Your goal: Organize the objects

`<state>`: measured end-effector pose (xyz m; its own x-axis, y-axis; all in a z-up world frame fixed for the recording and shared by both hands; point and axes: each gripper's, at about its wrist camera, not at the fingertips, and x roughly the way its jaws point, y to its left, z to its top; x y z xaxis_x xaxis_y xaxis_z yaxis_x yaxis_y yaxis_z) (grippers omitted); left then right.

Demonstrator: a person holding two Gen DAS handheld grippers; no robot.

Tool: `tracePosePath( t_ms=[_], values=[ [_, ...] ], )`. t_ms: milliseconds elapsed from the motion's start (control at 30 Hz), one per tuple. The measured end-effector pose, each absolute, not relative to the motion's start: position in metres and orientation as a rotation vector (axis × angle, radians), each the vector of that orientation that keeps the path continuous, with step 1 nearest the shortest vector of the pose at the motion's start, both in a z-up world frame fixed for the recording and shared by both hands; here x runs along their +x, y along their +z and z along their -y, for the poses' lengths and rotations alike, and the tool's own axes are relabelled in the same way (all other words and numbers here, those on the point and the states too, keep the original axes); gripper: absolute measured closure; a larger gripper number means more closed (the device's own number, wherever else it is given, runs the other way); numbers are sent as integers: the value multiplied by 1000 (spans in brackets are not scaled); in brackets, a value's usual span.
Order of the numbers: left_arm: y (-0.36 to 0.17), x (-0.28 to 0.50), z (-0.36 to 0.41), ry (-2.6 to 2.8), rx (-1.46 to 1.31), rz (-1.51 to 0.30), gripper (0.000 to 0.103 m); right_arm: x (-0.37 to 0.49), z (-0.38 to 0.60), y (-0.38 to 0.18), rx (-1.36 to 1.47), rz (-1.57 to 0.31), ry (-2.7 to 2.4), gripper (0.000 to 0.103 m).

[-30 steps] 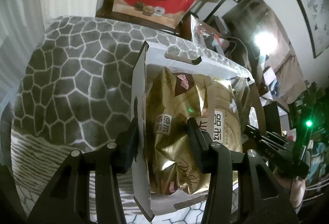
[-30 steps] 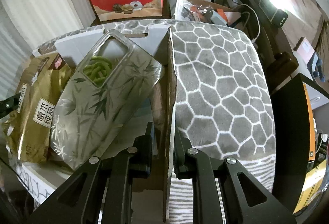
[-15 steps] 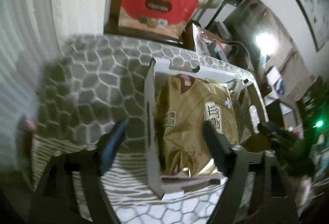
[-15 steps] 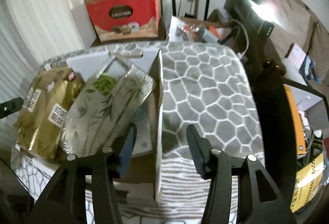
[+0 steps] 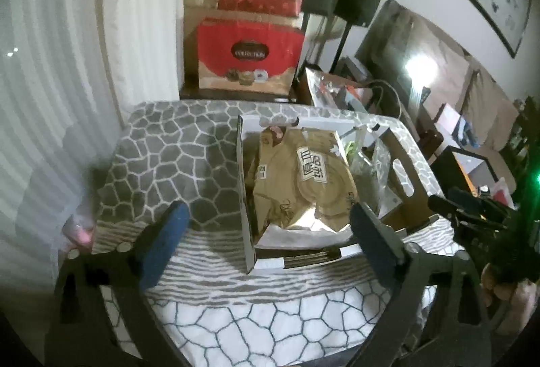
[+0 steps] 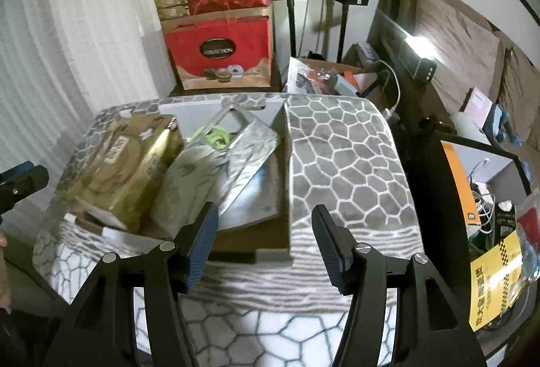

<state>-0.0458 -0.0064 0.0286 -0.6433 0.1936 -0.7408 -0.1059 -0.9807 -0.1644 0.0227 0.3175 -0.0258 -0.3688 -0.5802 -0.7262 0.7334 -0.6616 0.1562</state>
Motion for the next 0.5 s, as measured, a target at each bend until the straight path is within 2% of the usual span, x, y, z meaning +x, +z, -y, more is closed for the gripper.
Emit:
tracePosePath(
  t_ms=[133,300,433,500],
  values=[
    [33,-35,6,2741,-1205,142,2,37,-320,-24,978,-239,-2087,38],
    [30,-23,6,2757,-1189,170,1,53,-325,-21,940,-226,-2099,18],
    [26,-13,3,2764,-1185,158,1,66,-330,-18,919,-216,-2112,13],
    [24,-8,2,2769,-1188,157,0,72,-333,-18,910,-202,-2117,2]
  ],
)
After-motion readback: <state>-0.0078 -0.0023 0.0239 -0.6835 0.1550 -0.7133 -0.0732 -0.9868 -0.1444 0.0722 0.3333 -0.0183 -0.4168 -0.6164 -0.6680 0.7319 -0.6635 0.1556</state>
